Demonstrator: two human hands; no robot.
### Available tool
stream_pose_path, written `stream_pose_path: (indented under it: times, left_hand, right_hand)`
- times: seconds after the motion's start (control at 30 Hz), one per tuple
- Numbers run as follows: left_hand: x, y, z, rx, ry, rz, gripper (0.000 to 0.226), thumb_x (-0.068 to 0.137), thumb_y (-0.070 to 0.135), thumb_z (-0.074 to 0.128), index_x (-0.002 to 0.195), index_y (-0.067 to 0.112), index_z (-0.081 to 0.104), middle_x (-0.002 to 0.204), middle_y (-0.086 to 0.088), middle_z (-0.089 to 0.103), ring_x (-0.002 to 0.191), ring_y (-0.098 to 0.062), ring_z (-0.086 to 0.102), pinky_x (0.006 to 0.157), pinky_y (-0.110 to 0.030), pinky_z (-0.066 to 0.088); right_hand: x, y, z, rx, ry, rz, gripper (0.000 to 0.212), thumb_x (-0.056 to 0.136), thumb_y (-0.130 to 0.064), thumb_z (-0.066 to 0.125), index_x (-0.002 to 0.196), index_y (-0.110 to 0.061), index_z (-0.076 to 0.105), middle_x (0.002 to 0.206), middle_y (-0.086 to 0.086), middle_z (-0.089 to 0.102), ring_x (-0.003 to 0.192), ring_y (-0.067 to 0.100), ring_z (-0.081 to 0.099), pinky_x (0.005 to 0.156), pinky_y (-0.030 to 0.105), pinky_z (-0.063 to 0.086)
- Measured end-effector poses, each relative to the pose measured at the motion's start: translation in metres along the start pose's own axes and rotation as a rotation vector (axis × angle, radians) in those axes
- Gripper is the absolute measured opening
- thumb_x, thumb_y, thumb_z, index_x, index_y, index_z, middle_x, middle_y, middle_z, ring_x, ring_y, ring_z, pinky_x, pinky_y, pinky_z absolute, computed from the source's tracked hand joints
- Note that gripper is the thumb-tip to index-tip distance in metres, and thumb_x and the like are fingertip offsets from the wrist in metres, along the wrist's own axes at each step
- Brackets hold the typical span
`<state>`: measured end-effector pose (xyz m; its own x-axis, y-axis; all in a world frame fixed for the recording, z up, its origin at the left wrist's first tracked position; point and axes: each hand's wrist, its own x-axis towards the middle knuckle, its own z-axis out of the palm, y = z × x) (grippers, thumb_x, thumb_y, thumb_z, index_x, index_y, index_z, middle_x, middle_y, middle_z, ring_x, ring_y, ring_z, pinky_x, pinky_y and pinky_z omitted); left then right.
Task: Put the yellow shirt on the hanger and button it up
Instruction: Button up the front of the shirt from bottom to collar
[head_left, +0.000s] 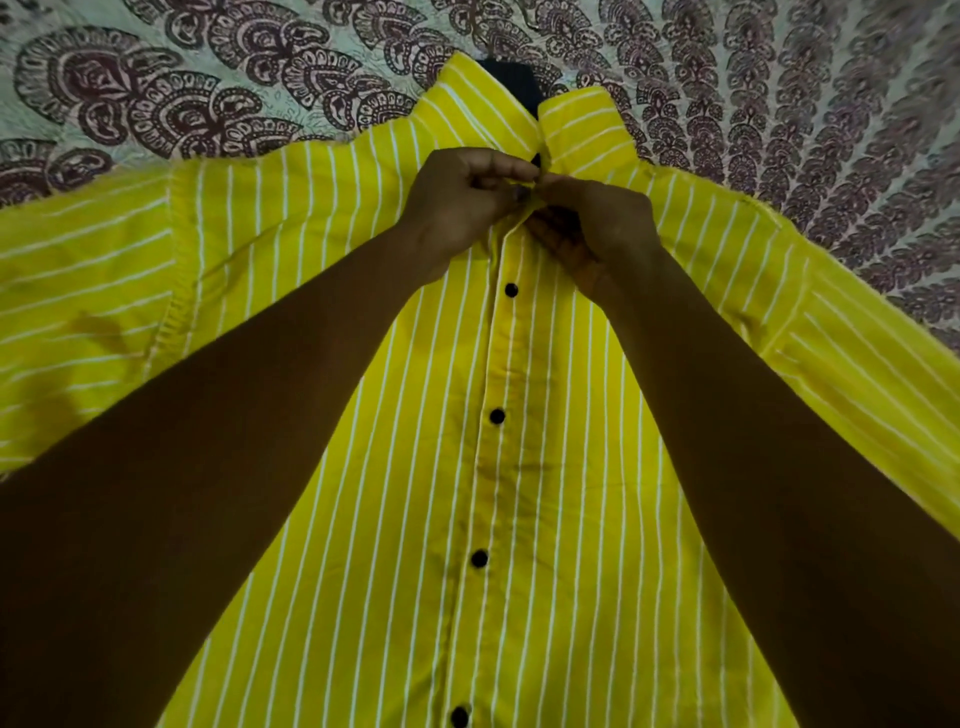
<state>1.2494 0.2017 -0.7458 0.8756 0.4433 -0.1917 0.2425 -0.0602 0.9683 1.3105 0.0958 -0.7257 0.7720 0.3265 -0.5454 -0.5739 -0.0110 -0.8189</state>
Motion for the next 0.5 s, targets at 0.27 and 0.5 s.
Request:
stream_pose_path:
  times: [0.27, 0.5]
  left_hand:
    - [0.003, -0.006, 0.002, 0.006, 0.017, 0.022, 0.023, 0.083, 0.0, 0.063, 0.104, 0.008, 0.065, 0.066, -0.005, 0.048, 0.075, -0.021, 0.049, 0.07, -0.026, 0.043]
    - [0.009, -0.013, 0.006, 0.073, 0.08, 0.021, 0.028, 0.078, 0.003, 0.068, 0.106, 0.008, 0.067, 0.062, 0.005, 0.052, 0.061, -0.003, 0.048, 0.067, -0.019, 0.043]
  right_hand:
    - [0.008, 0.003, 0.002, 0.043, 0.093, -0.023, 0.031, 0.082, 0.012, 0.059, 0.076, -0.014, 0.042, 0.069, 0.006, 0.049, 0.055, 0.014, 0.051, 0.053, 0.025, 0.046]
    - [0.007, 0.017, 0.004, -0.022, 0.135, -0.205, 0.035, 0.081, 0.015, 0.056, 0.072, -0.015, 0.04, 0.066, 0.005, 0.054, 0.058, 0.015, 0.053, 0.054, 0.027, 0.049]
